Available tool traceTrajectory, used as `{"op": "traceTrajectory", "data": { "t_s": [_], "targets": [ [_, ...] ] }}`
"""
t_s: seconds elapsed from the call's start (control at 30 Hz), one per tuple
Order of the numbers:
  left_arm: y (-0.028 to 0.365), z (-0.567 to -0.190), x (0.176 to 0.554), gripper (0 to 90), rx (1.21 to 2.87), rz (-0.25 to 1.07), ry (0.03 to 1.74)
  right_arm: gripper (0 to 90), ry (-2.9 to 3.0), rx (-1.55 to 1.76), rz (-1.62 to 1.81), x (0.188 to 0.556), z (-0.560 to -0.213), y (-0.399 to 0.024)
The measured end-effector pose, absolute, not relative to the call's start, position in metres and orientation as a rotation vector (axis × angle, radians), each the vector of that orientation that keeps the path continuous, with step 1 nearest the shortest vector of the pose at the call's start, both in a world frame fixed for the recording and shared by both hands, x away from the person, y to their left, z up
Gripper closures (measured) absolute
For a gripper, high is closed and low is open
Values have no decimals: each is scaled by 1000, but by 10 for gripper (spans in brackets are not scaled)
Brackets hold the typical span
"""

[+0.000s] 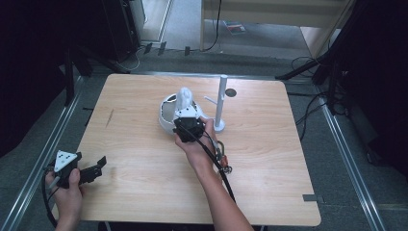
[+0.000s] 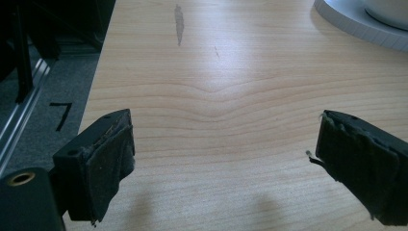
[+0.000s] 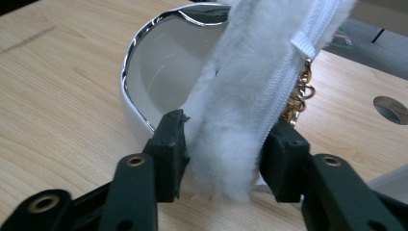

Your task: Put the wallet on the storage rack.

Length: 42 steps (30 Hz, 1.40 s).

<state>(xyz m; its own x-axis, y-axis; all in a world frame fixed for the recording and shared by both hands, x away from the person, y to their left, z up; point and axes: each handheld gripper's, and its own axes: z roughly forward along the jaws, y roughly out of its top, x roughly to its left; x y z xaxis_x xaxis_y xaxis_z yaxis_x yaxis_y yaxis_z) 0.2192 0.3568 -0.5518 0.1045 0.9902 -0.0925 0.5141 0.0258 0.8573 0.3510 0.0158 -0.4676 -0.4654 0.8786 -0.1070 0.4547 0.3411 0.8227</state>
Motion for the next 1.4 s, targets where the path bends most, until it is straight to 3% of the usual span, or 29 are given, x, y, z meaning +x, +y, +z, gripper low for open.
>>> {"op": "traceTrajectory", "data": {
  "t_s": [0.33, 0.9, 1.4],
  "targets": [
    [357, -552, 219, 70, 1602, 767, 1514, 442, 2079, 1067, 1105, 326, -457, -1],
    [357, -552, 219, 70, 1604, 771, 1513, 440, 2068, 1105, 1120, 302, -445, -40],
    [356, -552, 219, 70, 1601, 770, 1515, 441, 2108, 1193, 958, 301, -458, -80]
  ]
}}
